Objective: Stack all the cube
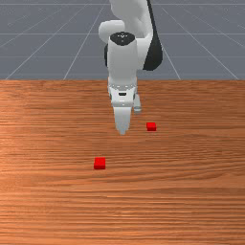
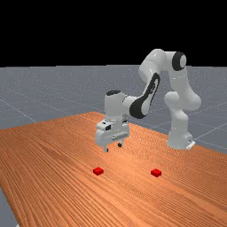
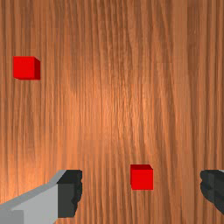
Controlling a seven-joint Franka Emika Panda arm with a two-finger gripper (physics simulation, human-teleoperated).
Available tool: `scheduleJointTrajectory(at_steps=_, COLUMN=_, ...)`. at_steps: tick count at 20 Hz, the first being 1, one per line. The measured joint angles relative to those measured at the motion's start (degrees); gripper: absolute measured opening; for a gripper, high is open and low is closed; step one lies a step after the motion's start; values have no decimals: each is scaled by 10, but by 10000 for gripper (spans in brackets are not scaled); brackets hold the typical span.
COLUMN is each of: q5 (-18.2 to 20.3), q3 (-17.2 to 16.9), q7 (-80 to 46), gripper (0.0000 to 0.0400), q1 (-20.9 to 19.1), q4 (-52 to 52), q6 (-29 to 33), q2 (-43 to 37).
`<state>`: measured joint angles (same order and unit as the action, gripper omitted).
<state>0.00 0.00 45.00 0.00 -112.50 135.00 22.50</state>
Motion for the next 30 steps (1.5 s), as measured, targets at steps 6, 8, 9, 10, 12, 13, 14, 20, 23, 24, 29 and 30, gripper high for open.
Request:
scheduleJointTrajectory(at_steps=6, q5=-7, q3=-5, q7=14, gripper=20, q1=-4, q4=2, q6=0, q2=1)
scheduleJointTrajectory(at_steps=8, q5=-11, q3=-14, q7=43, gripper=7, q1=-20, q4=14, q6=-20, q2=-8)
scheduleJointTrajectory(at_steps=9, q5=-8, q3=-23, q7=86, gripper=4, q1=-44, q4=30, q6=-24, q2=1)
scheduleJointTrajectory(at_steps=10, q5=-3, q3=-33, q7=127, gripper=3, q1=-73, q4=50, q6=-30, q2=14)
scheduleJointTrajectory(at_steps=12, q5=7, q3=-52, q7=215, gripper=1, q1=-136, q4=128, q6=-54, q2=63)
scheduleJointTrajectory(at_steps=13, q5=8, q3=-60, q7=205, gripper=1, q1=-152, q4=311, q6=-138, q2=166)
scheduleJointTrajectory(at_steps=14, q5=24, q3=-50, q7=215, gripper=0, q1=-162, q4=333, q6=-152, q2=182)
scheduleJointTrajectory(at_steps=20, q5=20, q3=-50, q7=198, gripper=380, q1=-165, q4=611, q6=-231, q2=406)
scheduleJointTrajectory(at_steps=23, q5=17, q3=-52, q7=162, gripper=396, q1=-138, q4=534, q6=-199, q2=390)
scheduleJointTrajectory(at_steps=24, q5=19, q3=-48, q7=159, gripper=397, q1=-128, q4=485, q6=-157, q2=366)
scheduleJointTrajectory(at_steps=29, q5=22, q3=-42, q7=158, gripper=399, q1=-126, q4=527, q6=-99, q2=438)
scheduleJointTrajectory(at_steps=30, q5=23, q3=-40, q7=158, gripper=383, q1=-126, q4=573, q6=-95, q2=467)
